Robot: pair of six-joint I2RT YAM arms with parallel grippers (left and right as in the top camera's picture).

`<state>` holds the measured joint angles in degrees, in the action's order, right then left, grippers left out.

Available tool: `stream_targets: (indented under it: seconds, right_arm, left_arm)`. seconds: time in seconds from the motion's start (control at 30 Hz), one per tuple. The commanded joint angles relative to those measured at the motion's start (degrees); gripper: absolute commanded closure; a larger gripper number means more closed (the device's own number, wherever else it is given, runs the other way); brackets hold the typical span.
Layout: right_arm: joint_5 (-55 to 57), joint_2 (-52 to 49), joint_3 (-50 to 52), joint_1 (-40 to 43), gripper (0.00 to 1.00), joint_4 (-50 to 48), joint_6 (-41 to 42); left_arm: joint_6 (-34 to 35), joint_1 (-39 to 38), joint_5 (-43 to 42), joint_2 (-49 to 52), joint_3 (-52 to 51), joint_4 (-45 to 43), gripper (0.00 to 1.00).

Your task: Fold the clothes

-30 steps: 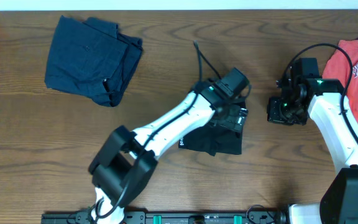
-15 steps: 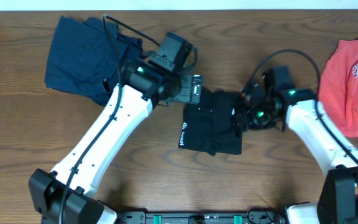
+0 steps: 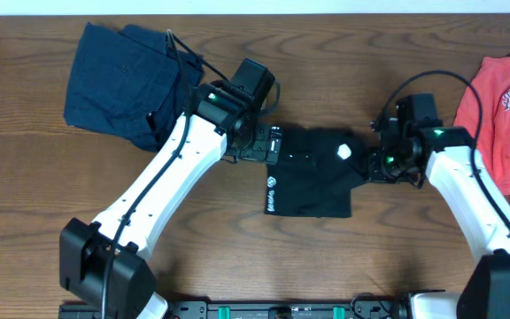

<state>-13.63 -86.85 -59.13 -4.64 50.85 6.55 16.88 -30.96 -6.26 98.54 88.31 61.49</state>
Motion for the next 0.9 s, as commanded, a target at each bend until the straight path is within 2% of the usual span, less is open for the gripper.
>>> stream_targets:
  seconds: [0.0,0.03,0.07,0.1,0.13,0.17,0.27,0.37,0.43,0.5,0.6,0.73,0.8,0.87]
  right_arm:
    - [1.90,-0.26,0.33,0.57,0.99,-0.09,0.07]
    - [1.90,-0.68,0.81,0.57,0.96,-0.46,0.07]
    - [2.43,-1.31,1.25,0.57,0.85,-0.55,0.07]
    - [3.41,-1.81,1.46,0.57,0.62,-0.26,0.26]
    - [4.76,-2.21,1.49,0.59,0.48,0.46,0.28]
    - [6.75,-2.40,1.49,0.72,0.46,1.33,0.68]
    - [10.19,-1.79,1.38,1.66,0.47,2.16,3.30]
    - [4.83,-0.87,1.38,2.19,0.46,-1.46,3.02]
    - [-0.96,-0.85,1.40,2.23,0.41,-5.73,1.44]
    - [-3.43,-1.11,1.42,2.05,0.40,-10.14,1.09]
    - [-4.07,-1.73,1.51,1.42,0.44,-15.63,1.09]
    - [-10.40,-4.15,1.53,0.04,0.68,-19.50,1.07]
    - [-11.26,-5.88,1.53,-0.90,0.79,-19.78,1.11]
    - [-11.28,-8.31,1.53,-1.86,0.90,-19.91,1.14]
  left_arm:
    - [-0.70,-0.44,-1.03,1.53,-1.66,0.15,0.02]
    - [-0.68,-0.52,-1.03,1.81,-2.12,0.13,0.02]
    - [-0.66,-0.79,-1.16,2.10,-2.62,0.13,0.02]
    - [-0.57,-0.98,-1.27,2.34,-2.99,0.15,0.02]
    - [-0.55,-1.18,-1.57,2.58,-3.34,0.17,0.02]
    - [-0.52,-1.33,-2.10,2.67,-3.67,0.13,0.02]
    - [-0.52,-2.16,-3.21,3.32,-3.89,-0.63,0.02]
    - [-0.63,-2.78,-3.15,3.78,-3.91,-3.52,0.02]
    - [-0.74,-2.78,-3.15,4.24,-4.04,-6.60,0.02]
    - [-1.05,-2.75,-3.15,4.66,-4.57,-10.45,0.02]
    - [-3.08,-2.75,-3.17,5.57,-6.03,-16.83,0.02]
    - [-3.78,-2.71,-3.69,8.31,-8.20,-22.56,0.00]
    - [-4.35,-2.71,-4.76,10.38,-8.37,-23.28,0.14]
    - [-4.83,-2.71,-4.98,12.87,-8.37,-23.69,0.35]
